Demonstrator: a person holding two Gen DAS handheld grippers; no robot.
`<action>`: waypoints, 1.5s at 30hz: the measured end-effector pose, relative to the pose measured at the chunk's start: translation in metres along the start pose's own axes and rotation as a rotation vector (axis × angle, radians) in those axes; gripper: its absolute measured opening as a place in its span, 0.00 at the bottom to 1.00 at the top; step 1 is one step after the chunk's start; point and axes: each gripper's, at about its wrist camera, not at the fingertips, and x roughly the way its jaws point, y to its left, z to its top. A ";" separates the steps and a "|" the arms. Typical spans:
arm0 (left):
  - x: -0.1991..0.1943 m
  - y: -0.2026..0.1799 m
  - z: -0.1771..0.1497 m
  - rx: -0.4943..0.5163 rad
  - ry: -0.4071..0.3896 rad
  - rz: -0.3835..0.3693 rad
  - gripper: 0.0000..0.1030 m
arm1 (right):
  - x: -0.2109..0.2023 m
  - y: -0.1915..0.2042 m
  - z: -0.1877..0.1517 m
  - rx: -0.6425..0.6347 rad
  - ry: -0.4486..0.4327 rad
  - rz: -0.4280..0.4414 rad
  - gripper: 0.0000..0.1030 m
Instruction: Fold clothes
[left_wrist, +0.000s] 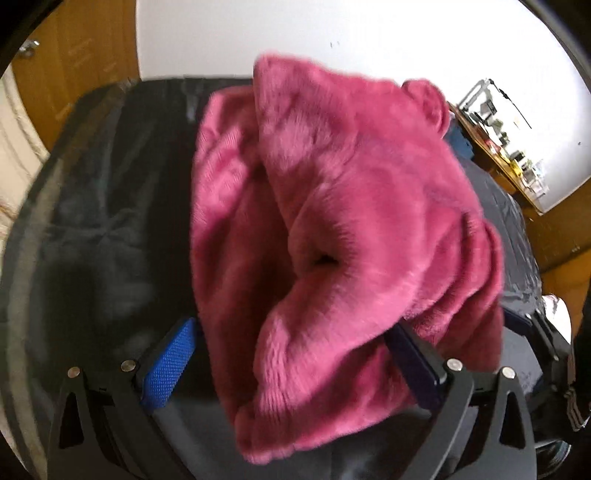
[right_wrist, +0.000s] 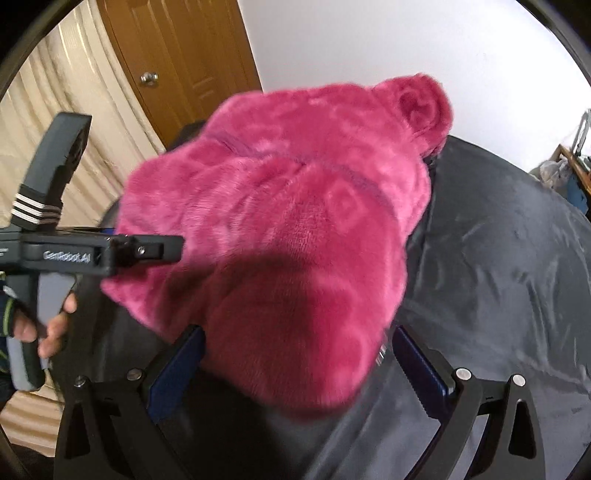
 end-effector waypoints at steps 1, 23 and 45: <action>-0.012 -0.004 0.000 -0.012 -0.016 0.014 0.98 | -0.010 -0.003 -0.002 0.024 -0.008 0.010 1.00; -0.176 -0.135 -0.041 0.108 -0.286 0.127 0.99 | -0.123 -0.012 -0.038 0.152 -0.100 -0.049 1.00; -0.219 -0.119 -0.050 0.082 -0.432 0.167 0.99 | -0.131 0.018 -0.026 0.086 -0.131 -0.041 1.00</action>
